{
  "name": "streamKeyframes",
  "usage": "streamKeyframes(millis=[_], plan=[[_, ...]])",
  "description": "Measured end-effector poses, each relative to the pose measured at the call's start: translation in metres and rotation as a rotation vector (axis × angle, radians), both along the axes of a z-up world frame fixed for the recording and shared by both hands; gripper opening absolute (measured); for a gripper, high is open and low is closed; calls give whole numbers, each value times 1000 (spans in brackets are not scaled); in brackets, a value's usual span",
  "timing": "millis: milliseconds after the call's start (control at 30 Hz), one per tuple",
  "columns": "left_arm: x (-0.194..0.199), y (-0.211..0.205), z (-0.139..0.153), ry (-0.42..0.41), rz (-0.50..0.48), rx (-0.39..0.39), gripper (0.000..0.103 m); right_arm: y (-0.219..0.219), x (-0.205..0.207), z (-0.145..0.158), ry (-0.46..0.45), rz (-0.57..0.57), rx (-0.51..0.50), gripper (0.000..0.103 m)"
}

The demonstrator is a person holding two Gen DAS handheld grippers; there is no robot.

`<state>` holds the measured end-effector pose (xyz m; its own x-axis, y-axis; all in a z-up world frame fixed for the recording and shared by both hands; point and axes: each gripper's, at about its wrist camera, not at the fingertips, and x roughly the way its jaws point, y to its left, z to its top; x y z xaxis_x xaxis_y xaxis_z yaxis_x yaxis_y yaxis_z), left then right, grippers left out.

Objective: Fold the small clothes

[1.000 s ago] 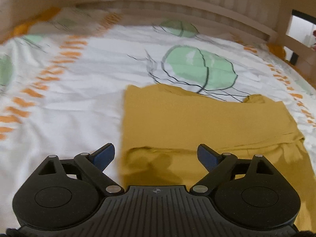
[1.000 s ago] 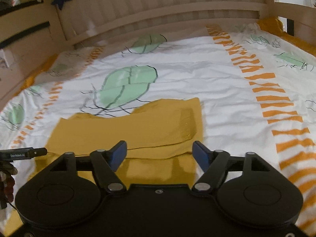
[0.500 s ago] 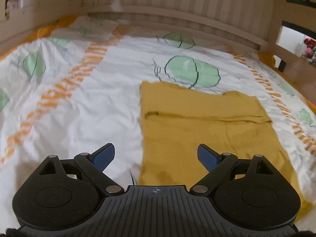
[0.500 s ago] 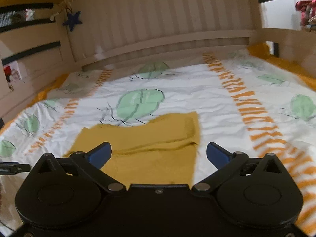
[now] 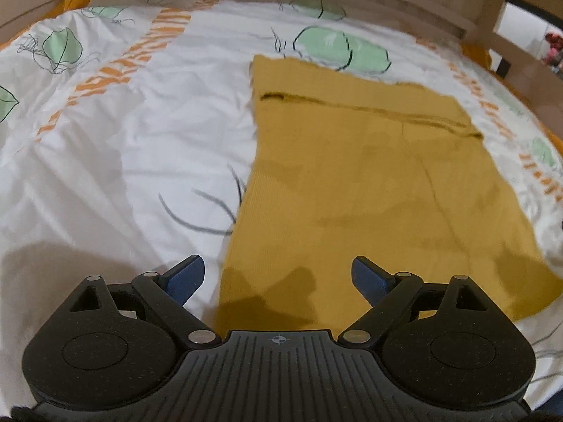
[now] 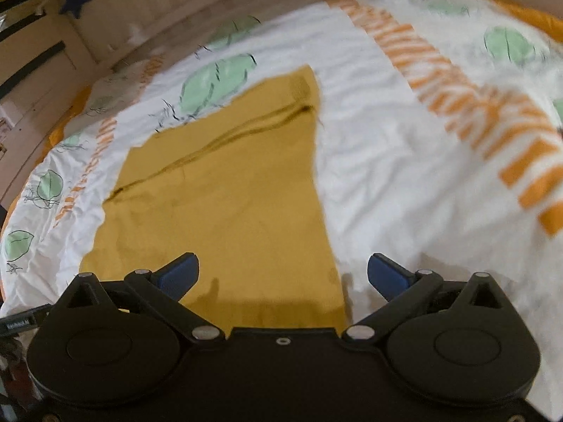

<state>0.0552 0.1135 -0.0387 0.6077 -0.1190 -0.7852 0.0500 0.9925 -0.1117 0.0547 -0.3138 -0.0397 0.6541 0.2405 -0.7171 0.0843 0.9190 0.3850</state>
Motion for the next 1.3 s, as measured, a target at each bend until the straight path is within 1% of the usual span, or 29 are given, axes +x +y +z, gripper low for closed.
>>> streamKeyframes(millis=[33,133,233,300,467,733,867,1000,1067,1100,1167,1233,1300], plan=[[-2,0,-2,3,0,15,91,1,-8,-1,6,-3,-5,102],[-8,2,-8,2,8,43,91,3,-10,-3,18,6,-14,102],[-9,1,-10,5,4,60,91,7,-9,-5,41,34,-28,102],[-6,0,-13,23,-6,67,91,11,-8,-8,61,63,-40,102],[2,-3,-22,84,-52,57,91,17,-8,-13,103,118,-60,102],[9,-3,-29,122,-76,46,91,23,0,-23,191,157,-90,102],[9,-2,-29,129,-83,38,91,23,7,-30,250,186,-64,103],[10,0,-29,133,-98,14,90,17,8,-31,276,194,3,103],[8,1,-28,136,-106,-1,87,13,7,-30,283,201,36,103],[8,2,-27,137,-106,-5,82,12,7,-30,286,208,50,103],[6,3,-26,138,-104,-16,77,10,6,-29,290,217,73,103],[5,6,-24,143,-99,-33,68,8,7,-27,297,228,97,102],[6,10,-23,150,-91,-48,61,6,7,-26,303,240,111,99]])
